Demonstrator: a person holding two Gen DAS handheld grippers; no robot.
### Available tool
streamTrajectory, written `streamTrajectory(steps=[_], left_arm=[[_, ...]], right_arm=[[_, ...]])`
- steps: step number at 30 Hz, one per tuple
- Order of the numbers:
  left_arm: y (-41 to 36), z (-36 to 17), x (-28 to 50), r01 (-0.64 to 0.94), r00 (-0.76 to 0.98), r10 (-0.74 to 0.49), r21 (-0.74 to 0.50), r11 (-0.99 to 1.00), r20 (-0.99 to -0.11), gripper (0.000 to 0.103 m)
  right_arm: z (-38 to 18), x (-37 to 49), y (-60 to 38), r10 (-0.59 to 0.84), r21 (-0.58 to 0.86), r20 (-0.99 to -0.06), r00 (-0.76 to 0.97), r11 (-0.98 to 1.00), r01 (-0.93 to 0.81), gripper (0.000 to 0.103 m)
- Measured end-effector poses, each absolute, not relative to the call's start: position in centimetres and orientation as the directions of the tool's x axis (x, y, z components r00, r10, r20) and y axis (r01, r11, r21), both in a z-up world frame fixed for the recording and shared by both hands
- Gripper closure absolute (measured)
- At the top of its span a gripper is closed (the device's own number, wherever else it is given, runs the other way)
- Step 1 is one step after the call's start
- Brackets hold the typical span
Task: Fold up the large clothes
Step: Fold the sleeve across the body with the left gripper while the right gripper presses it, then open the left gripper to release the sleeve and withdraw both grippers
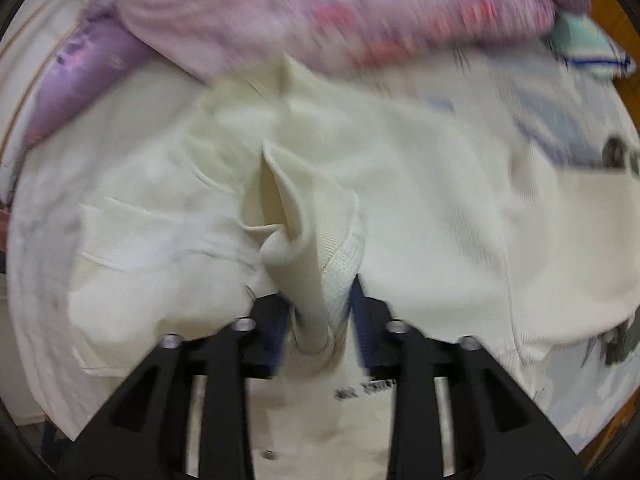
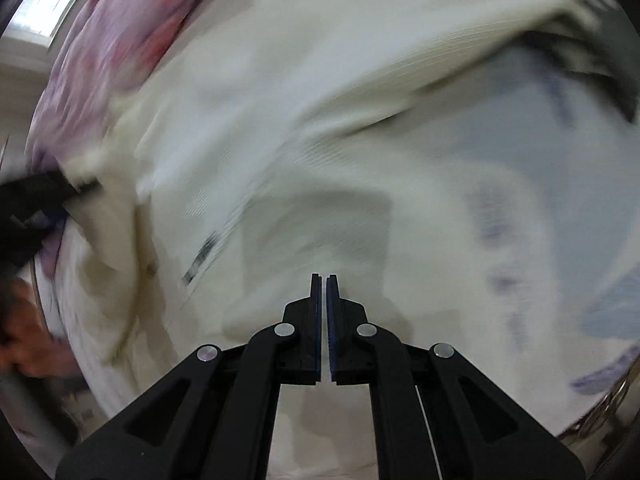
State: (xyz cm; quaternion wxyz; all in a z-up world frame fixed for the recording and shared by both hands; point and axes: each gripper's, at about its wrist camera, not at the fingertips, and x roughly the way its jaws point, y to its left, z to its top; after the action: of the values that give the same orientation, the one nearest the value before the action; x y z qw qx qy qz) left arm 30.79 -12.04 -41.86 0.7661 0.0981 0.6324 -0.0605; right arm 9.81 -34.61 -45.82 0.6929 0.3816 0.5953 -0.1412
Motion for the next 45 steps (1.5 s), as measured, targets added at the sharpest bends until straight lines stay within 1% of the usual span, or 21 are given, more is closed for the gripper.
streamTrajectory(steps=[2,4,6,11,14,17,18,19,20,21,22,24,26,28,31,34,36,38,40,42,45], left_arm=[[-12.3,-41.9,29.6,0.267,0.159,-0.03,0.013,0.964,-0.987,0.036],[-11.7,-40.4,28.2,0.296,0.187,-0.075,-0.017,0.955,-0.979,0.026],[-9.9,-38.6,26.7,0.303,0.234,-0.05,0.024,0.953,-0.971,0.021],[-0.8,-36.0,26.4,0.183,0.282,0.026,0.08,0.98,-0.959,0.022],[6.8,-35.9,27.8,0.045,0.301,0.14,0.161,0.986,-0.943,0.023],[14.0,-37.7,29.1,-0.089,0.238,0.215,0.199,0.976,-0.947,0.04],[15.9,-38.6,29.3,-0.125,0.22,0.206,0.182,0.975,-0.953,0.04],[18.1,-40.4,29.6,-0.153,0.184,0.198,0.171,0.973,-0.963,0.042],[19.4,-41.6,29.8,-0.158,0.151,0.206,0.182,0.97,-0.967,0.052],[20.5,-43.2,29.8,-0.164,0.11,0.225,0.206,0.965,-0.968,0.066],[21.5,-45.1,29.7,-0.163,0.052,0.242,0.231,0.959,-0.969,0.071],[22.5,-46.7,28.9,-0.161,0.004,0.216,0.212,0.964,-0.976,0.079],[22.6,-47.4,27.9,-0.151,-0.019,0.213,0.213,0.965,-0.977,0.079],[22.4,-47.8,27.1,-0.144,-0.024,0.207,0.209,0.967,-0.978,0.078],[22.6,-48.1,26.6,-0.152,-0.04,0.209,0.212,0.965,-0.977,0.078],[22.6,-45.6,26.9,-0.151,0.01,0.257,0.252,0.956,-0.966,0.078],[22.3,-43.3,27.8,-0.155,0.074,0.233,0.219,0.963,-0.97,0.078],[21.5,-41.8,29.3,-0.138,0.135,0.191,0.173,0.975,-0.972,0.078],[20.1,-41.7,31.8,-0.107,0.182,0.139,0.121,0.987,-0.973,0.078],[18.3,-43.1,33.9,-0.078,0.184,0.135,0.123,0.989,-0.974,0.078],[17.1,-48.7,37.1,-0.058,0.081,0.118,0.113,0.992,-0.99,0.082]], right_arm=[[-45.2,9.6,-35.3,0.245,0.35,-0.937,0.25,0.658,0.666,0.09],[-44.6,9.3,-35.9,0.25,0.353,-0.936,0.25,0.651,0.672,0.071],[-44.1,10.0,-34.4,0.236,0.35,-0.936,0.259,0.667,0.657,0.041],[-44.3,15.9,-30.5,0.256,0.373,-0.925,0.28,0.754,0.541,0.035],[-45.7,19.7,-27.7,0.272,0.371,-0.926,0.262,0.786,0.495,0.034],[-48.4,23.6,-25.7,0.244,0.313,-0.949,0.201,0.819,0.481,0.028],[-49.2,24.7,-25.1,0.213,0.273,-0.961,0.177,0.828,0.49,0.031],[-49.3,25.7,-24.4,0.166,0.243,-0.966,0.198,0.842,0.481,0.042],[-49.4,26.6,-23.5,0.1,0.179,-0.977,0.188,0.867,0.465,0.064],[-49.4,27.4,-22.3,0.032,0.095,-0.988,0.154,0.901,0.423,0.081],[-49.2,27.7,-21.6,-0.001,0.052,-0.991,0.134,0.918,0.392,0.09],[-47.9,26.8,-21.3,-0.063,-0.007,-0.986,0.153,0.94,0.341,0.09],[-48.3,25.4,-22.9,-0.125,-0.071,-0.985,0.123,0.925,0.372,0.091],[-50.2,24.4,-24.9,-0.101,-0.057,-0.991,0.085,0.906,0.419,0.09],[-49.8,25.0,-24.4,-0.152,-0.122,-0.987,0.05,0.919,0.374,0.085],[-46.7,24.7,-23.9,-0.181,-0.129,-0.977,0.112,0.92,0.369,0.065],[-44.9,24.5,-23.9,-0.211,-0.141,-0.966,0.149,0.914,0.381,0.04],[-43.5,24.6,-23.9,-0.233,-0.145,-0.952,0.201,0.915,0.377,0.033],[-43.2,26.8,-22.4,-0.197,-0.107,-0.945,0.26,0.94,0.324,0.038],[-44.2,28.5,-21.5,-0.153,-0.089,-0.957,0.246,0.963,0.254,0.087],[-49.7,31.3,-21.6,-0.004,0.029,-0.992,0.128,0.967,0.255,0.098]])
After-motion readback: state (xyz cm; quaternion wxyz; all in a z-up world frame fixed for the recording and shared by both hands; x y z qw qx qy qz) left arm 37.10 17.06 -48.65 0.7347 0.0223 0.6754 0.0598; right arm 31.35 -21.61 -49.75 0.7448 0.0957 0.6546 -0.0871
